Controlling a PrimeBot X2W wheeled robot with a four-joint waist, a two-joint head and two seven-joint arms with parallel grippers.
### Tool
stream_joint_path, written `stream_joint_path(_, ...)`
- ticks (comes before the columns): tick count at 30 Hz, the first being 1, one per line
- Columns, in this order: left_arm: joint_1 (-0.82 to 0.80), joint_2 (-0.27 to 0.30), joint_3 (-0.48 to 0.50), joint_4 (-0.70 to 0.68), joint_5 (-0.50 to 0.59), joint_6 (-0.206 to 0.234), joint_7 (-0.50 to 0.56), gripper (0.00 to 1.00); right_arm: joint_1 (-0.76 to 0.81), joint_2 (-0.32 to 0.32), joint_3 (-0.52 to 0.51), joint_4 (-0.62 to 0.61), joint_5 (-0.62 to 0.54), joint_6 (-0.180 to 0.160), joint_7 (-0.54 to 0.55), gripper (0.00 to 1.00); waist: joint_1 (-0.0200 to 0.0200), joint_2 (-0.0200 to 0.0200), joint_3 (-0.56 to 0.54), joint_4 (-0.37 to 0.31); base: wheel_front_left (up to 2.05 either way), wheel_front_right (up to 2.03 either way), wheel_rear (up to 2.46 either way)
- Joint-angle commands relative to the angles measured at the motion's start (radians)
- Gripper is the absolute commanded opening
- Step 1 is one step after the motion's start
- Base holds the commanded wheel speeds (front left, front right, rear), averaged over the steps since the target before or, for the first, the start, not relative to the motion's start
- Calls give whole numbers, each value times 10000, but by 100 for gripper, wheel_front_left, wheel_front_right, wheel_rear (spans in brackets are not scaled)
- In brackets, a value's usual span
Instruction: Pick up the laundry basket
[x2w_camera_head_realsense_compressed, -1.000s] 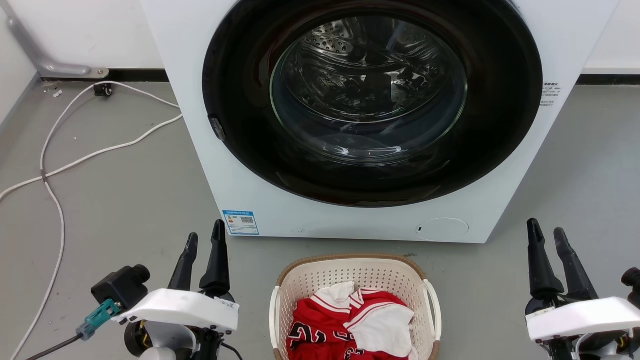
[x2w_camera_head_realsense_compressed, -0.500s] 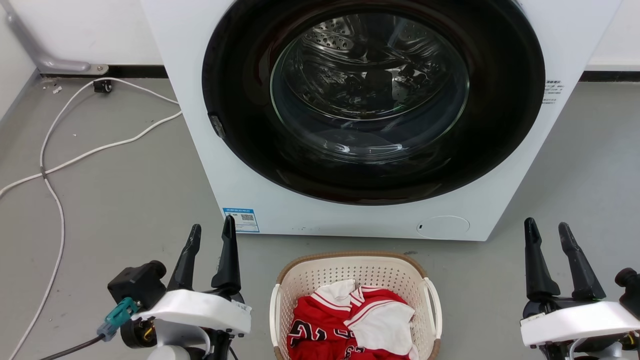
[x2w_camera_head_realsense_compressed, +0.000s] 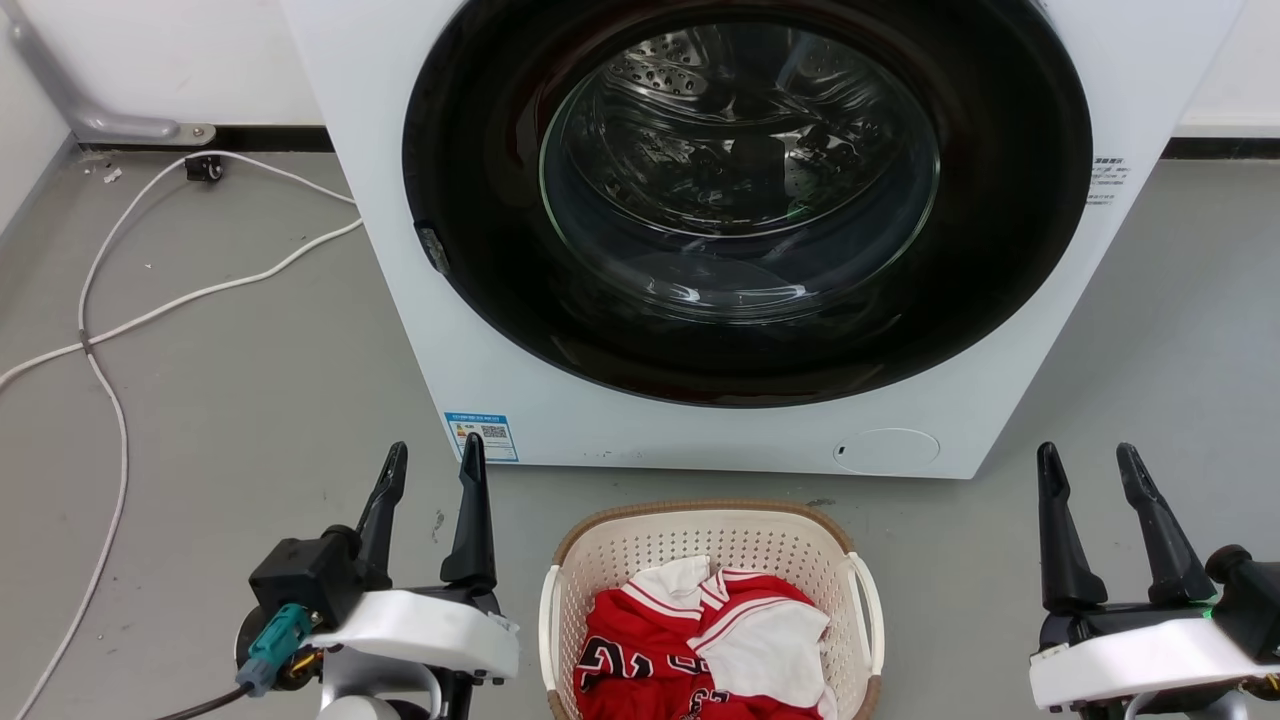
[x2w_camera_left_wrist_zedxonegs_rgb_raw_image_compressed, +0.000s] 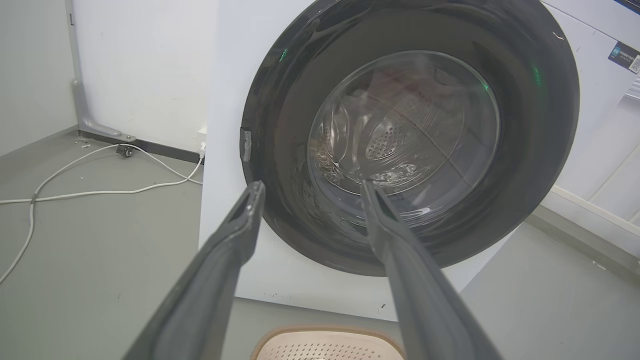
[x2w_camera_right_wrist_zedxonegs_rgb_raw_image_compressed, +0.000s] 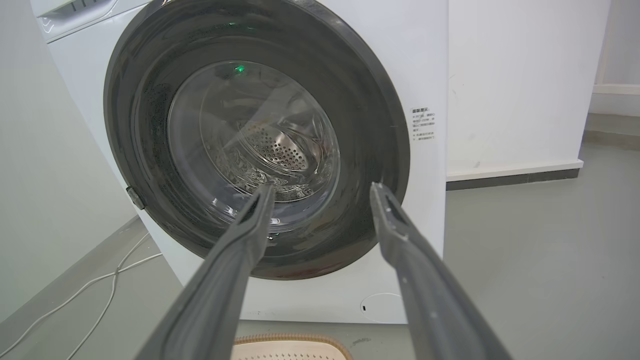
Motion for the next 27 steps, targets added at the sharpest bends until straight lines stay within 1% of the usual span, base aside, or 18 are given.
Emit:
stream_joint_path(1, 23, 55, -31, -131, 346, 68, -113, 100, 92, -35, 20, -145, -386, -1, -109, 100, 0, 0, 8, 2, 0, 0, 0)
stream_joint_path(27, 374, 47, -221, 54, 2493, 504, -628, 100, 504, -36, 57, -291, -2697, -1, -630, 100, 0, 0, 78, 61, 0, 0, 0)
